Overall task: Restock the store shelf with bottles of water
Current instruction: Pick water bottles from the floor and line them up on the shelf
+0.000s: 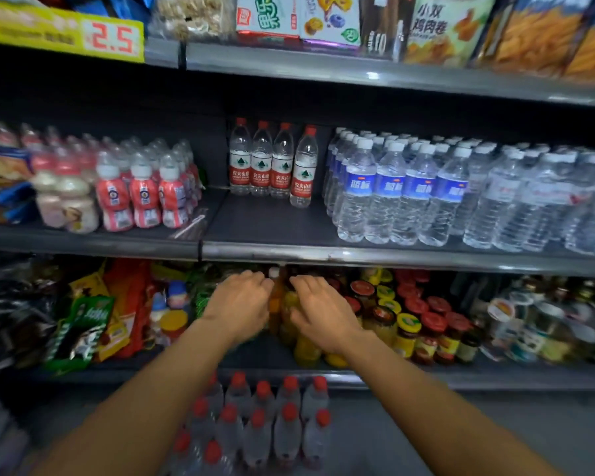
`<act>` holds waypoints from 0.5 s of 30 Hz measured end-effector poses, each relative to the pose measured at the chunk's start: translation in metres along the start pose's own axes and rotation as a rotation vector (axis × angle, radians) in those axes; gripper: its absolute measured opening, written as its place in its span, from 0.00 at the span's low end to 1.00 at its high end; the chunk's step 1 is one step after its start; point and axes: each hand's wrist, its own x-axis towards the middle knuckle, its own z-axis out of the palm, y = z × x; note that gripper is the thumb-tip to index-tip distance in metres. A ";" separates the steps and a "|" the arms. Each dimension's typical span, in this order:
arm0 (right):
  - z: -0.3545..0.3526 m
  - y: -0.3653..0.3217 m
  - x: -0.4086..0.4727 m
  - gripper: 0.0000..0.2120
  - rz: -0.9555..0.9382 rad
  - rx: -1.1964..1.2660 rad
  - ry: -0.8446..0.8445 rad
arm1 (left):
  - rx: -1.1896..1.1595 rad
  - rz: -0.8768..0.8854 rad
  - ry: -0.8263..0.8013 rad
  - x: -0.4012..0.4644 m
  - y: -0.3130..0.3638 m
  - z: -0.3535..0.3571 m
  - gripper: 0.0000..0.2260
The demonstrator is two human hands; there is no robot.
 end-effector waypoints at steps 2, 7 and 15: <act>0.016 -0.004 -0.026 0.24 0.029 0.023 -0.021 | 0.003 -0.006 -0.064 -0.025 0.016 0.019 0.11; 0.067 -0.007 -0.089 0.18 0.135 0.089 -0.128 | -0.011 0.004 -0.246 -0.076 0.053 0.074 0.13; 0.165 -0.001 -0.169 0.23 0.497 0.288 -0.360 | -0.076 -0.038 -0.531 -0.139 0.083 0.169 0.13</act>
